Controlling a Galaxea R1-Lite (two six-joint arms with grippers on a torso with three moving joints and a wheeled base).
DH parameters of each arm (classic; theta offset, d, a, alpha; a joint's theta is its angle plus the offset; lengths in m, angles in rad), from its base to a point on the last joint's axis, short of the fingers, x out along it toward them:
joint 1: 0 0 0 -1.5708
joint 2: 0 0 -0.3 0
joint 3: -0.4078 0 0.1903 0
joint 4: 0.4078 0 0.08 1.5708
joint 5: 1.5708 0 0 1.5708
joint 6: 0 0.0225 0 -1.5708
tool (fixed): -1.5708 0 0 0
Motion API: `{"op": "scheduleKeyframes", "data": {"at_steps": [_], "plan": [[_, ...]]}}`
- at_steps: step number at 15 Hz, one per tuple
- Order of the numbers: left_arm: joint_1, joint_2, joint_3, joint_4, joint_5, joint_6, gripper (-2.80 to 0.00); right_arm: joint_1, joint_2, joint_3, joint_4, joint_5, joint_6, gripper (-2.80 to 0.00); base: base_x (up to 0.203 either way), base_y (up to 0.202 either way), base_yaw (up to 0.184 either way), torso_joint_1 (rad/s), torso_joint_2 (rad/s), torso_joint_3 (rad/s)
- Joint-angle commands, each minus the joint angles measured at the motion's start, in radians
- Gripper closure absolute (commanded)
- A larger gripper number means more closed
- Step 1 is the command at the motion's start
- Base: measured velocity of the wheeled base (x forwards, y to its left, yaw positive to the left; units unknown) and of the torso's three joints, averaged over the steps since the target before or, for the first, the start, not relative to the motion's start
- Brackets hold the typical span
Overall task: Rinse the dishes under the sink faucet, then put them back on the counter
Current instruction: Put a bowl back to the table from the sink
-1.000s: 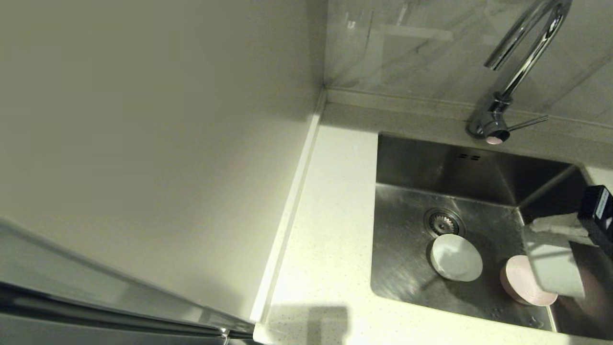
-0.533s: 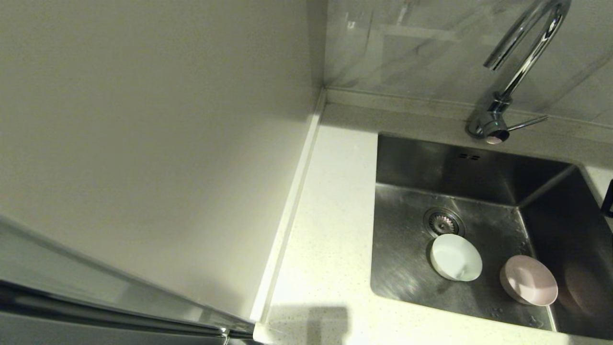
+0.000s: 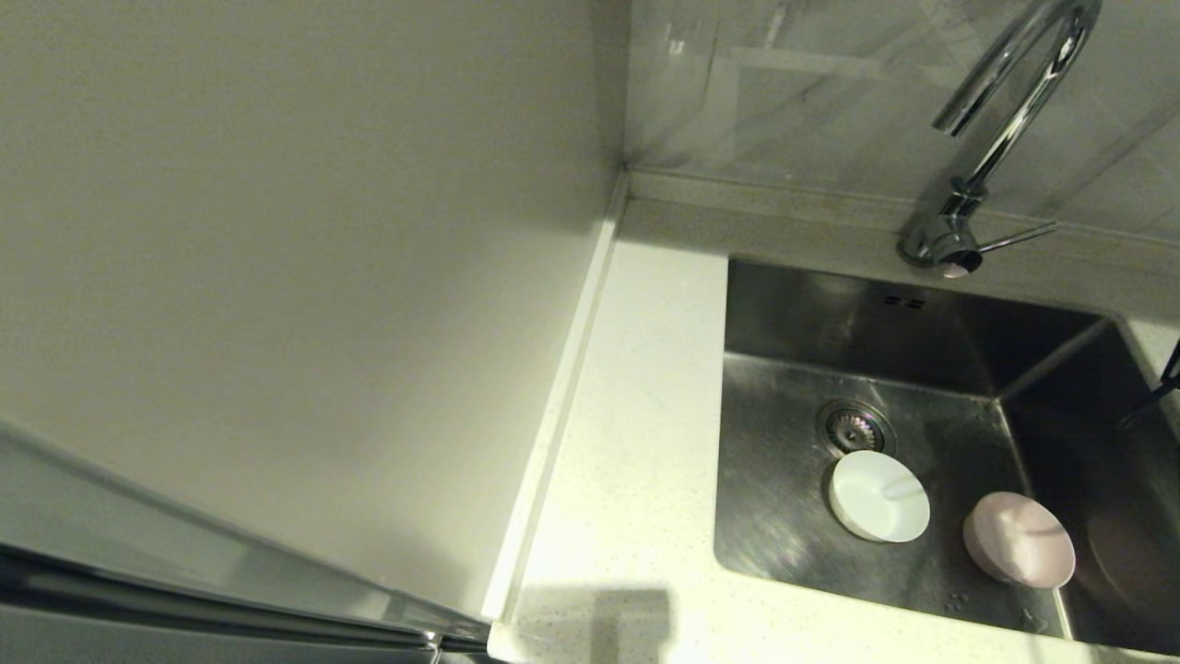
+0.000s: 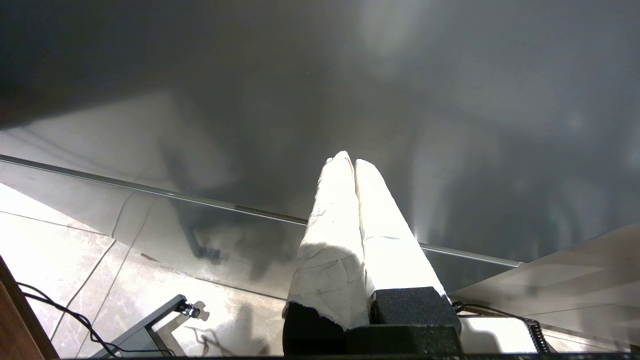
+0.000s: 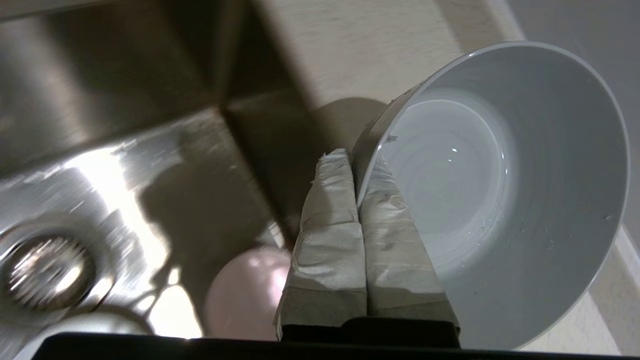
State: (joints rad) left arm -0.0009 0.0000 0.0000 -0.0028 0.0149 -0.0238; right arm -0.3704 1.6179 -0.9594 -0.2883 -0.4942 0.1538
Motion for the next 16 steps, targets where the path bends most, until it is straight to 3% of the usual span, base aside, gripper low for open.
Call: {"op": "scheduleKeyframes", "data": {"at_steps": [1,5,10,11,16], "plan": [[0.001,-0.003,0.000,0.000,0.000,-0.001,0.00,-0.084,0.119,-0.052,-0.013,0.031,0.000,0.00,0.000,0.000,0.000,0.000,0.00,0.000],[0.000,-0.003,0.000,0.000,0.000,-0.001,0.00,-0.212,0.232,-0.159,-0.015,0.091,0.000,0.00,0.000,0.000,0.000,0.000,0.00,0.000],[0.001,-0.003,0.000,0.000,0.000,-0.001,0.00,-0.234,0.262,-0.163,-0.011,0.115,0.000,0.00,0.000,0.000,0.000,0.000,0.00,0.000],[0.001,-0.003,0.000,0.000,0.000,-0.001,0.00,-0.234,0.264,-0.163,-0.011,0.115,0.001,-2.80,0.000,0.000,0.000,0.000,0.00,0.000],[0.000,-0.003,0.000,0.000,0.000,-0.001,0.00,-0.236,0.252,-0.163,-0.012,0.117,0.006,-2.80,0.000,0.000,0.000,0.000,0.00,0.000]]}}
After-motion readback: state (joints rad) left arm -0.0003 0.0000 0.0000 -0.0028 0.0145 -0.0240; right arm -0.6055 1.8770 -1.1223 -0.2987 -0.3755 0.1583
